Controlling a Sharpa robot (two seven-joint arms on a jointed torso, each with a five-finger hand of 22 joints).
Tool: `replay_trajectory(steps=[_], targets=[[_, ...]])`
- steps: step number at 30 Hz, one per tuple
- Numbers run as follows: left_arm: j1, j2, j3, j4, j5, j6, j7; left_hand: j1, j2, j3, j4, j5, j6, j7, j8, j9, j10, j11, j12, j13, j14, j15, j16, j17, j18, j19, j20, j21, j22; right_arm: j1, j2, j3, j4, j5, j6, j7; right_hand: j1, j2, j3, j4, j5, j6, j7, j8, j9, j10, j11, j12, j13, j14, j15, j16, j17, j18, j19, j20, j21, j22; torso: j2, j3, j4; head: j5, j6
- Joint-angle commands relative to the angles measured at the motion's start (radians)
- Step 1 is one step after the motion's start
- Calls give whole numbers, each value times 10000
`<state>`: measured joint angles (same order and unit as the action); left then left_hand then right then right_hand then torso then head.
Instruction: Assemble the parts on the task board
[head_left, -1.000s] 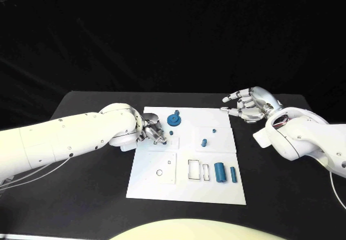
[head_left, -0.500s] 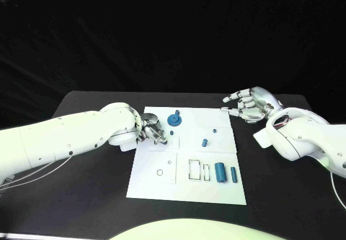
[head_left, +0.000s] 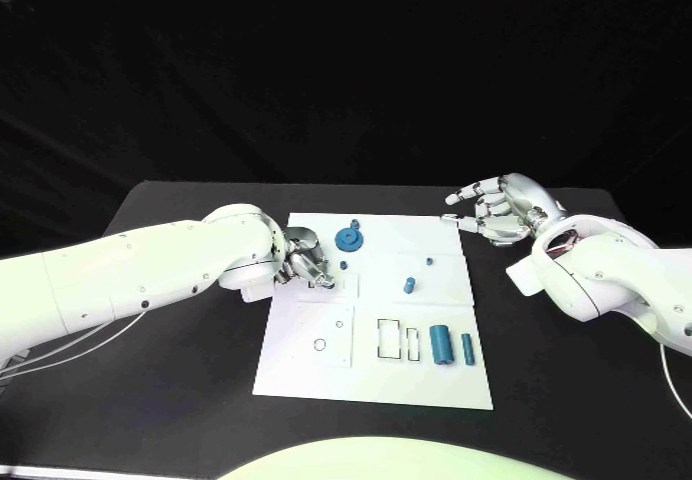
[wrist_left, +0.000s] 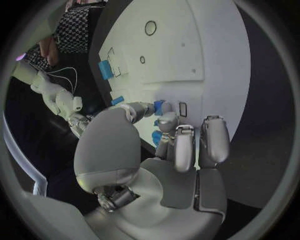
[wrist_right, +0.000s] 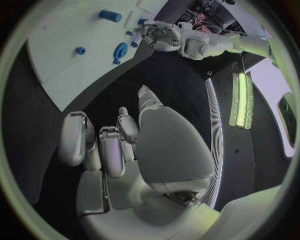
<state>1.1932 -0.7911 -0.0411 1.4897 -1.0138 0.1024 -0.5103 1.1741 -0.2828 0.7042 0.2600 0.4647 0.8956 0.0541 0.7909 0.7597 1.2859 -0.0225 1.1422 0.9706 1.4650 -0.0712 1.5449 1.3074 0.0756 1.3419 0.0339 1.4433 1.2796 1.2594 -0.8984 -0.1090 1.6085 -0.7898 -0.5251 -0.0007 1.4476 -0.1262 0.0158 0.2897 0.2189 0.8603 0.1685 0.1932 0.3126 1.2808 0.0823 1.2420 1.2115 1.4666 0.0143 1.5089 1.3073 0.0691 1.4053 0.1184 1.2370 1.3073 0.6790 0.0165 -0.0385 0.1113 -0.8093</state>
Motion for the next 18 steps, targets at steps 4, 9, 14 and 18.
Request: replay_trajectory(steps=[4,9,14,18], targets=[[-4,127,-3,-71,-19,272,-27,-42,47,2354,-2409,53,27,-26,1,5,35,-12,17,-2,934,-82,43,2234,-59,48,2,43,13,-11,4,2,6,-83,84,64,9,84,71,8,35,75,-10,55,-8,-43,3,-26,-16,689,-58,-35,1260,56,-21,-45,-42,872,1,7,-1,2,-30],[2,218,-3,-194,-49,429,-53,-42,47,2354,-2409,53,27,-26,1,5,35,-12,17,-2,934,-82,43,2234,-59,48,2,43,13,-11,2,2,9,-83,80,63,9,84,71,8,35,75,-10,55,-8,-43,3,-26,-16,689,-58,-35,1260,56,-21,-45,-42,872,-12,10,-14,16,-52],[10,325,-3,-370,-63,598,-83,-52,52,2363,-2415,57,31,-25,-4,7,38,-12,18,2,930,-83,37,2221,-60,50,0,45,16,-12,3,2,5,-83,74,64,9,84,71,8,35,75,-10,55,-8,-43,3,-26,-16,689,-58,-35,1260,56,-21,-45,-42,872,-13,17,-14,9,-56],[12,402,-3,-487,-83,645,-97,-59,58,2367,-2413,58,32,-25,-6,7,36,-11,13,-4,930,-83,36,2220,-56,37,-1,39,-1,-12,12,2,-2,-80,71,69,9,84,71,8,35,75,-10,55,-8,-43,3,-26,-16,689,-58,-35,1260,56,-21,-45,-42,872,-11,16,-6,-7,-51]])
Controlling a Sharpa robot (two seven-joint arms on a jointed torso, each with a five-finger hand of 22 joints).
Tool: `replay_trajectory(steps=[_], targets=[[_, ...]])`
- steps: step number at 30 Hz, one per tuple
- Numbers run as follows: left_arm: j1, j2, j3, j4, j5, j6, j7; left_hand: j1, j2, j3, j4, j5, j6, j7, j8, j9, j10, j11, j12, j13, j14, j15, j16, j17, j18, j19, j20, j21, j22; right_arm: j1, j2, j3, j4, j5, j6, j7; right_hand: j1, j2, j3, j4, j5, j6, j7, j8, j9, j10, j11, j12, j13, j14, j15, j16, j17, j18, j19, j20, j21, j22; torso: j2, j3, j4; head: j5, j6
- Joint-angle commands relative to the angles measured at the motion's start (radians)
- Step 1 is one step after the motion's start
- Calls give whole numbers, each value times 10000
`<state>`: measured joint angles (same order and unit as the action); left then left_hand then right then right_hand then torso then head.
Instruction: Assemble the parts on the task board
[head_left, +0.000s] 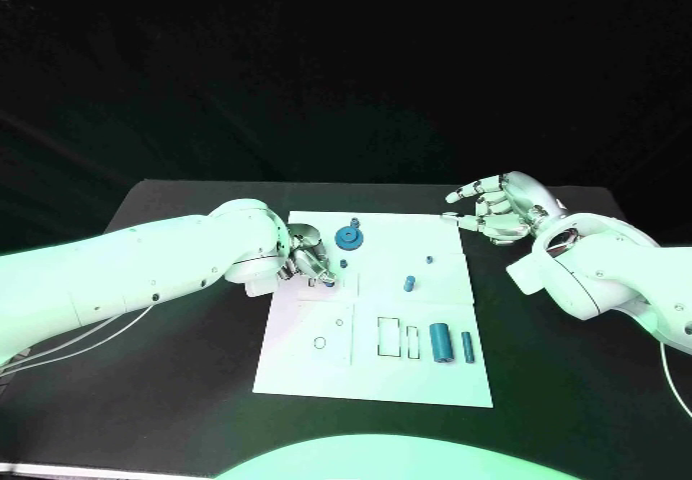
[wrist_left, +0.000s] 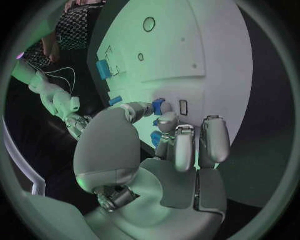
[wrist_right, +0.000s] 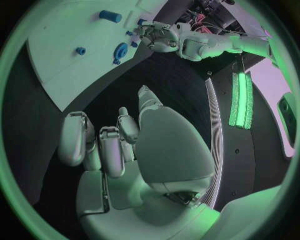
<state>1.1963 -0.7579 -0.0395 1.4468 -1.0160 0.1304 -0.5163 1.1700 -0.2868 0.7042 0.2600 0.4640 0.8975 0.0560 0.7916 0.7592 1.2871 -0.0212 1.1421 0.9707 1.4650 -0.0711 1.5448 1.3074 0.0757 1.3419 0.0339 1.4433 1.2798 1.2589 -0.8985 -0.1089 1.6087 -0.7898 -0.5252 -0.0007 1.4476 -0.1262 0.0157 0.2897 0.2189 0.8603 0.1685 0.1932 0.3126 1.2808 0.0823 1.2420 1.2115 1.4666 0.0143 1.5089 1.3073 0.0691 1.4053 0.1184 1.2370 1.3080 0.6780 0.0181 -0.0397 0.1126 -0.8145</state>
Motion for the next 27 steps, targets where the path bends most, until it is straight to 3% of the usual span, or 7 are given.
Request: replay_trajectory(steps=[1,14,19,22,24,26,27], targets=[[-18,83,-18,-78,-66,367,-39,-18,99,2366,-2414,65,13,-44,-14,12,24,-24,14,-4,930,-84,36,2220,-56,37,-1,39,-3,-6,14,2,-5,-79,72,70,9,84,71,9,35,75,-10,55,-9,-43,2,-26,-16,689,-58,-35,1261,57,-21,-45,-42,865,0,3,9,-24,4],[-13,153,-19,-169,-198,426,-66,-119,138,2354,-2379,52,10,-38,-34,20,-5,-17,-56,-94,922,-78,21,2193,-55,25,-1,34,-16,-10,12,2,-7,-64,74,77,9,84,71,9,35,75,-10,55,-9,-43,2,-26,-16,689,-58,-35,1261,57,-21,-45,-42,865,5,-17,13,-48,6],[-12,129,-19,-130,-322,354,-62,-586,104,1561,-2159,-172,-143,-163,-83,133,75,-90,-111,-143,916,-95,7,2176,-50,-35,34,-59,-77,-14,8,2,-9,-50,70,88,2,76,75,4,52,75,-15,74,-20,-50,-3,-30,-33,687,-64,-45,1247,59,-20,-52,-65,860,5,-22,13,-50,15],[-13,95,-18,-108,-348,248,-51,-896,166,829,-1730,-249,-28,-256,-150,121,50,-142,-123,-153,905,-142,-15,2145,-46,-50,13,-126,-122,-17,6,2,-8,-44,69,94,-3,72,73,5,52,73,-15,74,-22,-60,-3,-41,-45,680,-65,-58,1221,63,-29,-53,-84,851,6,-25,18,-53,15],[-13,52,-17,-94,-363,164,-41,-1606,159,-535,-912,-361,142,-212,-178,113,-7,-103,-138,-171,893,-117,-39,2109,-41,-61,13,-187,-174,-21,1,2,-6,-38,69,100,-8,68,70,7,51,69,-14,74,-23,-60,-2,-40,-45,676,-65,-67,1205,68,-40,-53,-108,839,5,-29,17,-56,21],[-14,21,-16,-88,-371,117,-36,-1466,293,-1705,-303,-486,149,-231,-307,90,-62,-114,-147,-153,885,-131,-57,2085,-39,-45,7,-238,-205,-25,-4,2,-4,-36,64,100,-13,63,66,9,50,67,-13,74,-24,-73,-2,-54,-60,669,-65,-79,1180,73,-51,-53,-133,826,2,-31,12,-55,15],[-14,8,-15,-85,-373,97,-34,-1456,292,-1836,-196,-618,158,-222,-321,87,-71,-108,-155,-160,885,-127,-59,2084,-37,-46,5,-246,-212,-26,-6,2,-4,-35,63,99,-21,53,59,10,50,62,-13,73,-26,-80,-1,-61,-67,664,-65,-89,1161,78,-63,-53,-158,814,2,-31,12,-55,15]])
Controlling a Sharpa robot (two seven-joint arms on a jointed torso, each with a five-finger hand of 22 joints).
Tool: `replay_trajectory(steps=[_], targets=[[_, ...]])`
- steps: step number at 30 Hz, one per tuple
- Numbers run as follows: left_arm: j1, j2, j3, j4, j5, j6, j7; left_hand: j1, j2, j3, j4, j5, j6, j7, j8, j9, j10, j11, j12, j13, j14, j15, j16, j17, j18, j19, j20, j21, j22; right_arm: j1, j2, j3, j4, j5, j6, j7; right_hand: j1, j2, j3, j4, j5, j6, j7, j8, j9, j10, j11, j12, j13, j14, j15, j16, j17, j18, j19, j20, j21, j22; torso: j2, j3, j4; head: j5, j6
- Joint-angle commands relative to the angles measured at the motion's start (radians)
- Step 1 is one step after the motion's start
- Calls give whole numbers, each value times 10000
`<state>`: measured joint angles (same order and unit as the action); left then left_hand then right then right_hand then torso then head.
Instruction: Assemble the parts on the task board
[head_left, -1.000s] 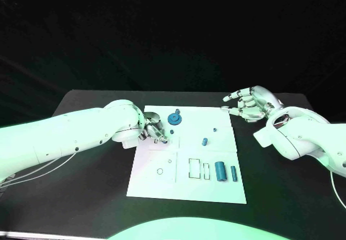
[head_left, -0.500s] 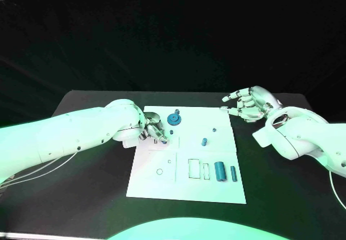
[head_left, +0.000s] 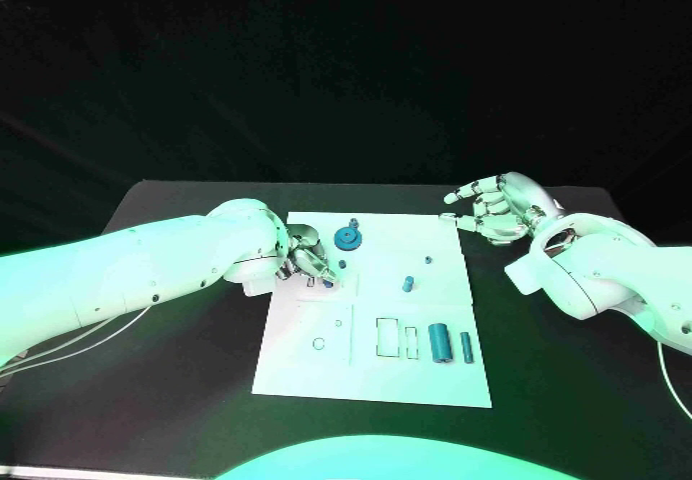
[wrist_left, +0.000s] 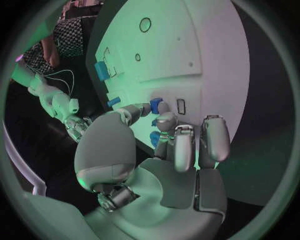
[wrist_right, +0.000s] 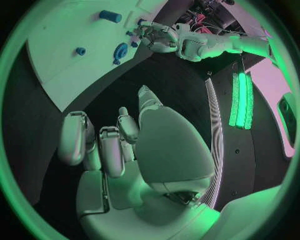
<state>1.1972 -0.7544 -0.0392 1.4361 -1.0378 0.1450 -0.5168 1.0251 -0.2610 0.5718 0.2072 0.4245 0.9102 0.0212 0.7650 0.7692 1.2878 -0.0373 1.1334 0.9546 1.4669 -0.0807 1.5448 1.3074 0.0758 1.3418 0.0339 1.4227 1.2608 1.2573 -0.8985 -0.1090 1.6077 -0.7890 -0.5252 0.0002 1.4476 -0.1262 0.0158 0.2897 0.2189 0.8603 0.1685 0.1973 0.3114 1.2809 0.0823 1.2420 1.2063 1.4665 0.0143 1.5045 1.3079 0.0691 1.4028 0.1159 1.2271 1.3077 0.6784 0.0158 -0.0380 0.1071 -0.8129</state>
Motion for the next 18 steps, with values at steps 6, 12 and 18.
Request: replay_trajectory(steps=[6,12,18], targets=[[-24,-97,-14,62,-166,-143,-20,204,87,-1140,839,-961,61,146,-141,-24,-96,71,-79,4,861,-18,-73,2068,-35,-41,15,-74,-42,-25,-15,2,9,-40,53,87,-24,51,58,10,50,61,-13,32,-16,-81,-1,-61,-16,665,-64,-44,1159,77,-36,-29,-55,819,-3,-5,-7,-7,27],[-26,-136,5,128,-149,-302,-9,157,148,-1314,862,-1103,82,149,-160,-26,-73,75,-49,43,865,-15,-68,2077,-33,-41,17,-83,-48,-47,-18,2,9,-40,47,92,-28,46,54,11,50,58,-12,32,-17,-83,0,-62,-17,667,-64,-41,1167,75,-31,-29,-48,824,-4,-9,-7,-16,63],[-26,-207,90,240,-39,-403,-1,96,186,-1430,865,-1171,95,148,-171,-27,-61,76,-36,59,867,-14,-65,2083,-35,-28,19,-80,-36,-64,-17,2,0,-26,68,118,-90,25,24,23,51,45,-10,34,-25,-80,4,-55,-14,664,-62,-48,1160,76,-35,-29,-65,819,-8,-6,-12,-11,99]])
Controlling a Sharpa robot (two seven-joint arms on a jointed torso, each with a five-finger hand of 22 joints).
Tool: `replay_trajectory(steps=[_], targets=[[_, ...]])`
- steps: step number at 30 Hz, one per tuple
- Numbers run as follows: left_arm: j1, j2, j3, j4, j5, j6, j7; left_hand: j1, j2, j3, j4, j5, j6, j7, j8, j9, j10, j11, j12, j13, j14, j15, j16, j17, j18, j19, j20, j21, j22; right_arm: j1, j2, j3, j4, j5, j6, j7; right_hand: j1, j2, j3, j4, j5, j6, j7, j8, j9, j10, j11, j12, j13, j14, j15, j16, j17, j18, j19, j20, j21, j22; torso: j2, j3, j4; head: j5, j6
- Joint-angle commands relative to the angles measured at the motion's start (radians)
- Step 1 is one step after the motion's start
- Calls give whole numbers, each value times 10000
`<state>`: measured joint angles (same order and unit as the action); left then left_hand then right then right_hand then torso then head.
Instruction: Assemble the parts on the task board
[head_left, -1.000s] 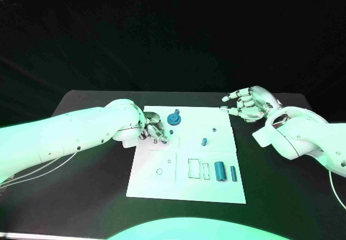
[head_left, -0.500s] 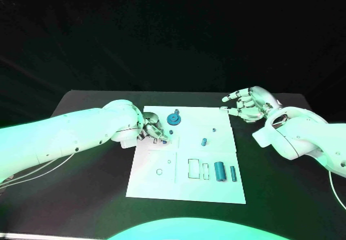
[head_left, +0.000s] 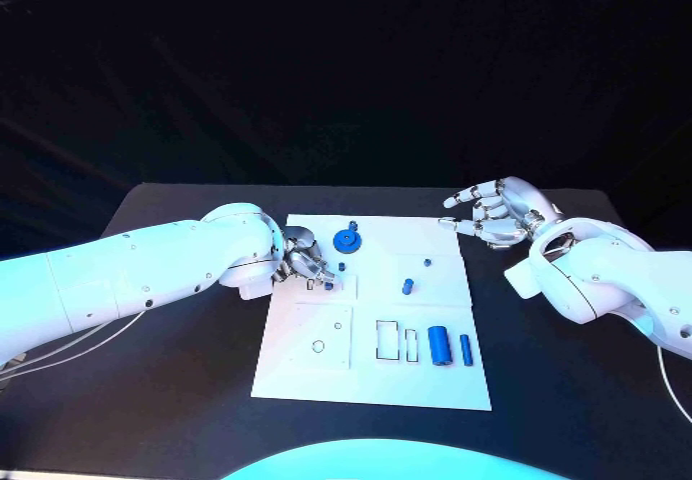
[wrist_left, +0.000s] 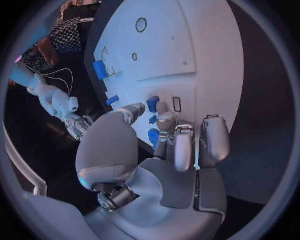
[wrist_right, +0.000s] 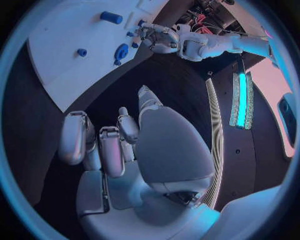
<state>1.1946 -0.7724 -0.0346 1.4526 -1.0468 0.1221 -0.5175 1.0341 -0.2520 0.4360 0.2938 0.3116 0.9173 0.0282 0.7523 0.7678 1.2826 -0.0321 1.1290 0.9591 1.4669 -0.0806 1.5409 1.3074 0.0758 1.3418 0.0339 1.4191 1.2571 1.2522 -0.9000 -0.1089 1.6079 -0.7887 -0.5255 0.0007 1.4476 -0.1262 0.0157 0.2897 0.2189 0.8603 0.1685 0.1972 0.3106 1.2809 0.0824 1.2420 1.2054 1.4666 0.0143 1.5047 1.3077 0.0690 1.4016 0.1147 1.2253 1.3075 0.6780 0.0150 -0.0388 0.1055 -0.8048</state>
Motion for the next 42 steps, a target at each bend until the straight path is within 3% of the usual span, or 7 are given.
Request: replay_trajectory(steps=[1,5,12,17,26,30,42], targets=[[0,-47,77,104,123,-192,8,6,96,-72,-1,-43,24,79,-45,-13,-9,24,8,14,868,-15,-26,2083,-36,-28,19,-43,1,-16,-2,2,-4,-26,72,118,-94,23,22,24,52,45,-10,35,-16,-78,4,-53,-3,664,-62,-50,1162,77,-23,-17,-48,821,-2,1,2,-3,24],[3,-131,251,216,451,-290,13,-100,165,-293,0,-108,-88,116,-162,-53,-119,50,-122,-140,842,0,-76,2003,-7,-124,29,-119,-130,-28,0,2,-19,-14,76,133,-119,19,11,26,52,43,-8,37,-19,-82,5,-56,-8,664,-61,-52,1160,77,-23,-17,-50,821,-2,3,16,-18,44],[94,-268,686,127,953,-414,31,158,407,-1024,-4,-87,-858,603,-1321,-647,-680,471,-472,-583,673,360,-351,1574,106,-543,286,-459,-652,-56,12,2,-41,18,74,148,-138,18,3,28,54,41,-8,39,-20,-82,5,-56,-9,665,-61,-50,1165,80,-28,-17,-64,814,4,3,-5,-26,109],[248,-276,830,-223,535,-402,40,304,480,-1170,-12,-61,-924,687,-1542,-779,-889,549,-636,-811,613,433,-443,1428,146,-675,356,-563,-819,-61,12,2,-50,22,73,143,-138,18,3,28,54,41,-8,39,-20,-82,5,-56,-9,665,-61,-50,1165,80,-28,-17,-64,814,9,8,-1,-39,114],[537,49,939,-1034,-280,-108,57,510,556,-1188,-16,2,-899,714,-1636,-844,-969,575,-685,-886,586,461,-482,1368,157,-704,393,-595,-856,-66,36,2,-74,24,73,126,-169,25,-6,28,60,37,-7,42,-24,-79,6,-50,-6,667,-60,-48,1172,77,-21,-16,-55,821,28,-7,-3,-21,143],[689,352,952,-1612,-440,209,64,549,580,-1183,-15,21,-880,714,-1644,-852,-964,575,-671,-872,588,464,-479,1373,157,-704,399,-597,-857,-67,46,2,-82,21,77,117,-175,34,-5,25,65,35,-8,44,-25,-87,5,-59,-18,667,-60,-49,1171,79,-25,-16,-68,816,22,8,6,-10,122],[770,956,838,-2590,-954,1008,17,587,652,-1169,-3,40,-862,723,-1673,-874,-1045,583,-750,-981,562,471,-519,1310,174,-758,410,-639,-927,-72,82,2,-124,14,84,99,-176,43,-1,20,72,34,-8,46,-27,-78,5,-48,-8,667,-60,-51,1168,79,-25,-16,-71,815,7,10,0,36,75]])
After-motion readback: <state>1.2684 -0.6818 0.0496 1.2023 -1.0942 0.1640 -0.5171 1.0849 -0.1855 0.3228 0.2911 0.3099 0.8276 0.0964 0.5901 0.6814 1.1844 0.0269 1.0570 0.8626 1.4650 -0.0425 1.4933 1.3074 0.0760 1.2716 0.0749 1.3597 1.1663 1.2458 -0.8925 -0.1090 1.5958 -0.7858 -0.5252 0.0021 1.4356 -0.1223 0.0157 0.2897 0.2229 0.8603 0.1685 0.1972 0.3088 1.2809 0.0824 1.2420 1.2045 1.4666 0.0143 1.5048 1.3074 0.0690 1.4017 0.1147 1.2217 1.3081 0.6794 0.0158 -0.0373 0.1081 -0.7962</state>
